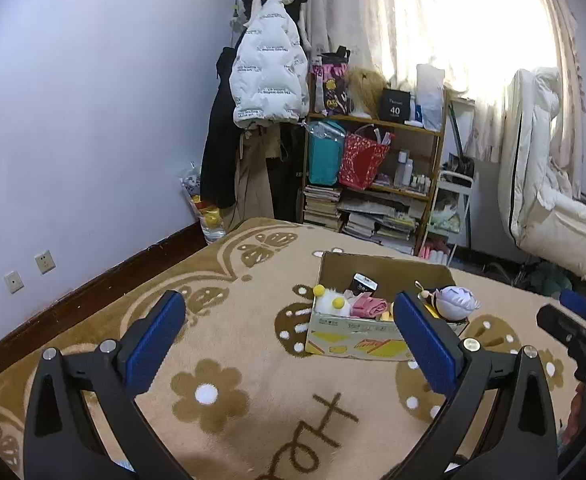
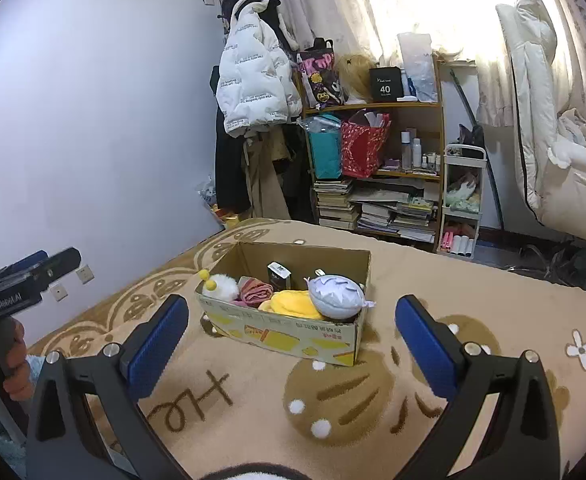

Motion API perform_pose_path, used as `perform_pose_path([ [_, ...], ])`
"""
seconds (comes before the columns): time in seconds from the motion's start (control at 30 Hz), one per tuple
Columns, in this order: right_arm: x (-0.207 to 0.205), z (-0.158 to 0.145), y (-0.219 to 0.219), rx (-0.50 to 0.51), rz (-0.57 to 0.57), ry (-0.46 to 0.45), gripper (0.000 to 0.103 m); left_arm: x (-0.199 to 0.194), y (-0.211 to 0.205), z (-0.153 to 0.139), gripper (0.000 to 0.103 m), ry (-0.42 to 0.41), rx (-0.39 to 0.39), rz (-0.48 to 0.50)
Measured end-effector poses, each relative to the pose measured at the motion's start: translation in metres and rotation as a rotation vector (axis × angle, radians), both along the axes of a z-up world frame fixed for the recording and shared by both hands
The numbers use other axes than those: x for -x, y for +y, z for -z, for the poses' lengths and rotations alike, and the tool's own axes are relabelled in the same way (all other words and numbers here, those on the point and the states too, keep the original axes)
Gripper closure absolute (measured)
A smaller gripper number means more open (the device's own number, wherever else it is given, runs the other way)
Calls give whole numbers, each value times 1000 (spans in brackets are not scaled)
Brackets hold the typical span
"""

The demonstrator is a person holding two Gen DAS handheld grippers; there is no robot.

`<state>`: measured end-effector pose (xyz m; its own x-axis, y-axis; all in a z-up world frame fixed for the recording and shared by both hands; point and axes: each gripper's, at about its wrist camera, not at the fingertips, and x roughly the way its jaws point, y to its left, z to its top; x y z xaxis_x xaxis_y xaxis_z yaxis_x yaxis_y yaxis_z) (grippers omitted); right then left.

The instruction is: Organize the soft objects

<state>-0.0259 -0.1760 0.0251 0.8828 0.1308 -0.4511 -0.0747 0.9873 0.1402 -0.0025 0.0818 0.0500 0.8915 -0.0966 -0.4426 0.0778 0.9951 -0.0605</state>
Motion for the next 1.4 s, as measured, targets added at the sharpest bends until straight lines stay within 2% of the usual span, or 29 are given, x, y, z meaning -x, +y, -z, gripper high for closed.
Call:
perform_pose_path([
  [0.2,13,9,-3,3,-6,-26,0,0,5,9,0,22,18,0],
  [0.4,15,21,-11,-29,3,-5,0,-3,7,15,0,40,29,-4],
  [0.63,17,28,-23,-72,37,-2,0,-10,-6,23,0,70,-9,29],
  [0.9,15,30,-24,-66,49,16,0,-17,-20,29,0,85,-62,53],
  [1.4,13,35,-26,-53,50,32,0,-18,-20,31,0,98,-73,55],
])
